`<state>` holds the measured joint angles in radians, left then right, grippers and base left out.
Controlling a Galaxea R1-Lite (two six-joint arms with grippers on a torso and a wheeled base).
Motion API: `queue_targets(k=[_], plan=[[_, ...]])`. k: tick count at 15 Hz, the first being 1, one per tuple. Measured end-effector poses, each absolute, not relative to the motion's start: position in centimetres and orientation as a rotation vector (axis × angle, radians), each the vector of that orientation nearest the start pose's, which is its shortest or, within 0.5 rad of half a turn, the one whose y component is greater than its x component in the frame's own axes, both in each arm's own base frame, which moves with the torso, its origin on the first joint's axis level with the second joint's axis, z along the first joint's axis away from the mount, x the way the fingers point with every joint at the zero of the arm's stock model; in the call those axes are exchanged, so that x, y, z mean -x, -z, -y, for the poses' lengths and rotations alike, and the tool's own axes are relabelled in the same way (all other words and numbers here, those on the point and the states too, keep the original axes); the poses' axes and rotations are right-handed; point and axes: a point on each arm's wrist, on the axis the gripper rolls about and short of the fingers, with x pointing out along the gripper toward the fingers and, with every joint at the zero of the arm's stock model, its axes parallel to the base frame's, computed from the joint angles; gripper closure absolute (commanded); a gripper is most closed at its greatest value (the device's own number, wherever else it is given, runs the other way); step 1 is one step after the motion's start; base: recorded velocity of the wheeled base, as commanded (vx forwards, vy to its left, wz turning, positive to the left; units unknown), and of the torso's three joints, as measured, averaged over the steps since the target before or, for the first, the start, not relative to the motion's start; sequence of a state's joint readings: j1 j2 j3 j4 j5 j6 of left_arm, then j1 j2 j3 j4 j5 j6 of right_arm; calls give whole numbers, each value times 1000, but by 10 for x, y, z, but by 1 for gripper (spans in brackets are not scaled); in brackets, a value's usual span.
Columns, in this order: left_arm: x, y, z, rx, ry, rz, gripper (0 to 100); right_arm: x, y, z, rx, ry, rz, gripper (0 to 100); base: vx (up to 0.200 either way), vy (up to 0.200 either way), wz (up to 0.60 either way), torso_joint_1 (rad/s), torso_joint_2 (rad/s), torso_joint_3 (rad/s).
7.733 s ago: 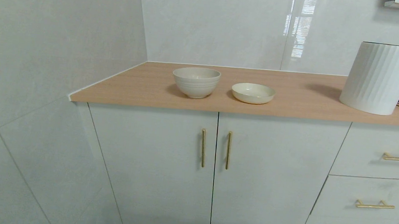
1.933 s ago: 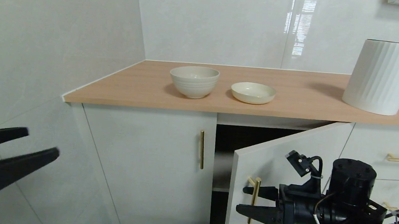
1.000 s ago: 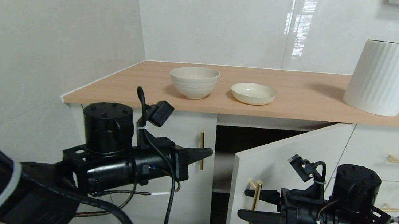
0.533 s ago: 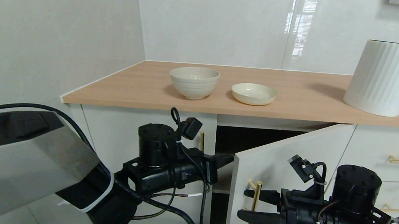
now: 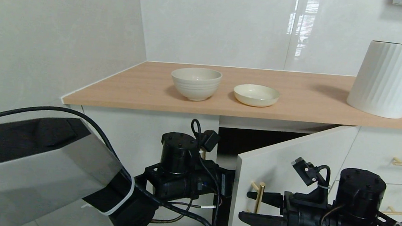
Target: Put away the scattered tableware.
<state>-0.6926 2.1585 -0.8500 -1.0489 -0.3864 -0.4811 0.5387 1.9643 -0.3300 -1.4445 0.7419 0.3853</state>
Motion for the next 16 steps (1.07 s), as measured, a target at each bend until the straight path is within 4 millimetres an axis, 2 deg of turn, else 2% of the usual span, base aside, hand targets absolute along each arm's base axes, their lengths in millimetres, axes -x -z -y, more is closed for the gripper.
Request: queue_targets(k=[3, 5, 7, 8, 12, 14, 16], plan=[[-286, -72, 254, 386, 987, -525, 100, -235, -80, -143, -332, -1152, -411, 0, 0, 0, 0, 0, 0, 0], [-285, -73, 254, 386, 987, -515, 100, -242, -82, -129, -305, -1098, -371, 0, 0, 0, 0, 0, 0, 0], [-283, -72, 256, 386, 999, -513, 100, -240, -84, -113, -291, -1044, -351, 0, 0, 0, 0, 0, 0, 0], [-282, -73, 257, 386, 1009, -514, 100, -235, -86, -108, -288, -1026, -344, 0, 0, 0, 0, 0, 0, 0], [-282, -74, 256, 387, 1008, -509, 100, -188, -79, -84, -249, -949, -418, 0, 0, 0, 0, 0, 0, 0], [-282, -76, 255, 388, 1009, -506, 100, -176, -72, -76, -128, -713, -461, 0, 0, 0, 0, 0, 0, 0], [-282, -79, 255, 390, 1010, -495, 100, -162, -74, -78, -72, -648, -491, 0, 0, 0, 0, 0, 0, 0]])
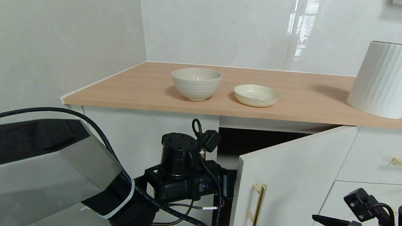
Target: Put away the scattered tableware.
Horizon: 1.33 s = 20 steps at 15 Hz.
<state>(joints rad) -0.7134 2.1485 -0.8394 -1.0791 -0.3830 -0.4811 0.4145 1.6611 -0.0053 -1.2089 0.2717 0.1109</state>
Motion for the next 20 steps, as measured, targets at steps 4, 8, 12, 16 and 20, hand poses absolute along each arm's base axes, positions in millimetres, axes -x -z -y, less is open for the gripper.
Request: queue_targets(k=[4, 8, 12, 16, 20], plan=[[-281, -81, 255, 391, 1013, -492, 100, -137, -92, -79, -76, -705, -511, 0, 0, 0, 0, 0, 0, 0], [-275, -89, 256, 385, 1023, -515, 100, -138, -111, -82, -90, -729, -411, 0, 0, 0, 0, 0, 0, 0], [-281, -94, 264, 384, 1027, -523, 100, -136, -120, -80, -96, -730, -361, 0, -150, 0, 0, 7, 3, 2], [-291, -92, 278, 371, 1032, -585, 100, -133, -123, -79, -99, -733, -339, 0, 0, 0, 0, 0, 0, 0], [-298, -88, 286, 372, 1031, -600, 100, -128, -126, -76, -96, -731, -362, 0, 0, 0, 0, 0, 0, 0]])
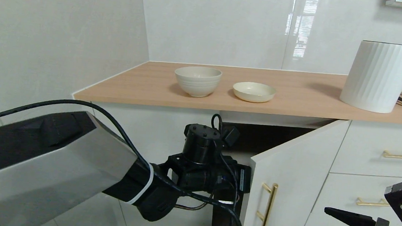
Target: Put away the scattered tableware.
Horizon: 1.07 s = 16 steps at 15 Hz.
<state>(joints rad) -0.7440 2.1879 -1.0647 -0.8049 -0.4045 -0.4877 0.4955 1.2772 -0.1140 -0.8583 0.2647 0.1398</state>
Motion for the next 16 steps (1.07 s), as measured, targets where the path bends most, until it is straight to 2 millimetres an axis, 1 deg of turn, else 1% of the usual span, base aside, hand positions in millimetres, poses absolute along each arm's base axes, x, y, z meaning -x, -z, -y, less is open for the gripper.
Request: queue_targets(k=[1, 3, 4, 8, 11, 13, 16], plan=[[-297, -89, 287, 371, 1031, -607, 100, -126, -128, -75, -93, -729, -383, 0, 0, 0, 0, 0, 0, 0], [-292, -92, 290, 381, 1035, -622, 100, -123, -134, -73, -91, -730, -402, 0, -200, 0, 0, 5, -2, 5], [-289, -96, 294, 394, 1046, -624, 100, -121, -138, -72, -93, -732, -384, 0, -200, 0, 0, 12, 2, -7], [-280, -108, 308, 393, 1092, -630, 100, -117, -147, -70, -98, -738, -332, 0, 0, 0, 0, 0, 0, 0], [-287, -117, 316, 389, 1085, -649, 100, -114, -151, -69, -101, -741, -306, 0, 0, 0, 0, 0, 0, 0], [-285, -118, 323, 386, 1098, -648, 100, -113, -153, -68, -103, -741, -295, 0, 0, 0, 0, 0, 0, 0], [-286, -115, 326, 384, 1094, -653, 100, -111, -156, -67, -104, -744, -281, 0, 0, 0, 0, 0, 0, 0]])
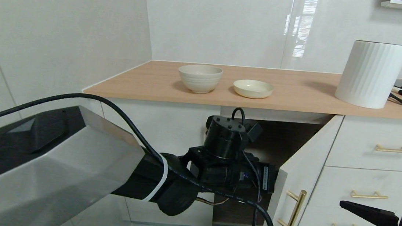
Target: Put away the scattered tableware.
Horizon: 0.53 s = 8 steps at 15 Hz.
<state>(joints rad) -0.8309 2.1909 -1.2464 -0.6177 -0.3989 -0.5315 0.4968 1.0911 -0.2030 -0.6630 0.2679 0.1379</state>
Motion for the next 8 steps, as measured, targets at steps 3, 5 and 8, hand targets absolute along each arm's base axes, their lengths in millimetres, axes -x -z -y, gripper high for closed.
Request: queue_targets(k=[3, 5, 8], plan=[[-274, -112, 335, 368, 1115, -682, 100, -105, -163, -64, -102, -748, -301, 0, 0, 0, 0, 0, 0, 0], [-253, -117, 351, 352, 1178, -688, 100, -92, -174, -61, -101, -804, -318, 0, 0, 0, 0, 0, 0, 0], [-213, -132, 378, 332, 1304, -664, 100, -59, -198, -49, -126, -1050, -394, 0, 0, 0, 0, 0, 0, 0]])
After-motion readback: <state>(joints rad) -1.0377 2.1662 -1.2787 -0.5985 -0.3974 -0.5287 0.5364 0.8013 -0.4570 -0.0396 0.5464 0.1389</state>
